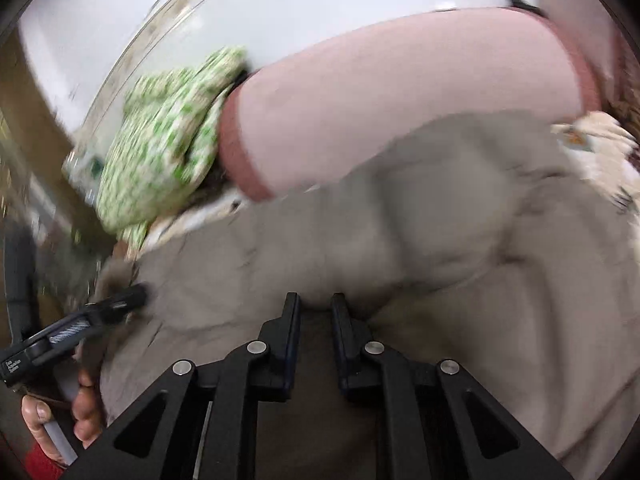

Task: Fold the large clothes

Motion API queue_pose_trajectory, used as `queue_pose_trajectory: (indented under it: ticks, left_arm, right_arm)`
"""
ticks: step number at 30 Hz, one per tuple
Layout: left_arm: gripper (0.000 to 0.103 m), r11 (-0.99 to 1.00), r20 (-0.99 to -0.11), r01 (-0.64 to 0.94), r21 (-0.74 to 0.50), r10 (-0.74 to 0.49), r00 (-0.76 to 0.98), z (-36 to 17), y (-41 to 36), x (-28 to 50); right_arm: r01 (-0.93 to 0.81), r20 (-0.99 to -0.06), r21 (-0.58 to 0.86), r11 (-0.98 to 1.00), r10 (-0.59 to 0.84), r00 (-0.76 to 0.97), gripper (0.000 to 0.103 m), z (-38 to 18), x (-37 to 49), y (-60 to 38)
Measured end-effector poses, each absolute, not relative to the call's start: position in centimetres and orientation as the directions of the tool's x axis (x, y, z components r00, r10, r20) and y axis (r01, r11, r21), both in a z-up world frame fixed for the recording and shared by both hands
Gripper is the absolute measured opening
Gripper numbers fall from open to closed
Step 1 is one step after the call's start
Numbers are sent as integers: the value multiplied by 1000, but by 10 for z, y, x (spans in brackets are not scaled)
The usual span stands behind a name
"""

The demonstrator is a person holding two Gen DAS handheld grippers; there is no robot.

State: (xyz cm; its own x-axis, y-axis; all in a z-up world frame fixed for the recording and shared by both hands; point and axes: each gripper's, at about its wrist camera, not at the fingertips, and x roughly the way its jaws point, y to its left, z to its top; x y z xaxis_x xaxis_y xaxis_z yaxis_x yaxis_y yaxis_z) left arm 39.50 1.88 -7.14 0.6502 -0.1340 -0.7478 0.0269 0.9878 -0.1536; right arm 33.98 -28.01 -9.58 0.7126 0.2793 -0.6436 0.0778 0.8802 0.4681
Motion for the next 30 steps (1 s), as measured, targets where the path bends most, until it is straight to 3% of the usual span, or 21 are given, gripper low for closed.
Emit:
queue_pose_trajectory:
  ticks: [5, 9, 12, 15, 19, 22, 24, 27, 30]
  left_arm:
    - [84, 977, -825, -177, -115, 5, 565, -96, 95, 427]
    - [83, 946, -840, -261, -194, -23, 541, -97, 136, 423]
    - [83, 942, -806, -240, -233, -50, 590, -75, 144, 407]
    - [83, 957, -756, -166, -236, -74, 651, -52, 135, 383]
    - [83, 985, -776, -76, -152, -71, 627, -63, 104, 380]
    - [83, 990, -833, -106, -97, -23, 553, -96, 100, 394]
    - [81, 974, -858, -141, -175, -80, 508, -109, 111, 399]
    - [81, 955, -819, -149, -257, -133, 558, -93, 122, 384]
    - [81, 970, -766, -87, -228, -123, 631, -68, 117, 347]
  right_arm:
    - [247, -637, 583, 774, 247, 730, 11, -114, 332, -350]
    - [286, -670, 555, 781, 216, 711, 11, -112, 327, -358]
    - [284, -672, 490, 824, 150, 725, 25, -91, 321, -341]
    - [210, -627, 491, 845, 176, 759, 30, -70, 308, -324]
    - [183, -643, 463, 867, 186, 743, 43, -77, 303, -309]
    - [243, -685, 450, 859, 158, 711, 43, -101, 313, -313]
    - [261, -690, 471, 843, 167, 704, 43, -108, 318, -322]
    - [255, -684, 456, 853, 153, 713, 43, -96, 312, -324]
    - [193, -645, 442, 876, 161, 747, 44, -75, 282, -319]
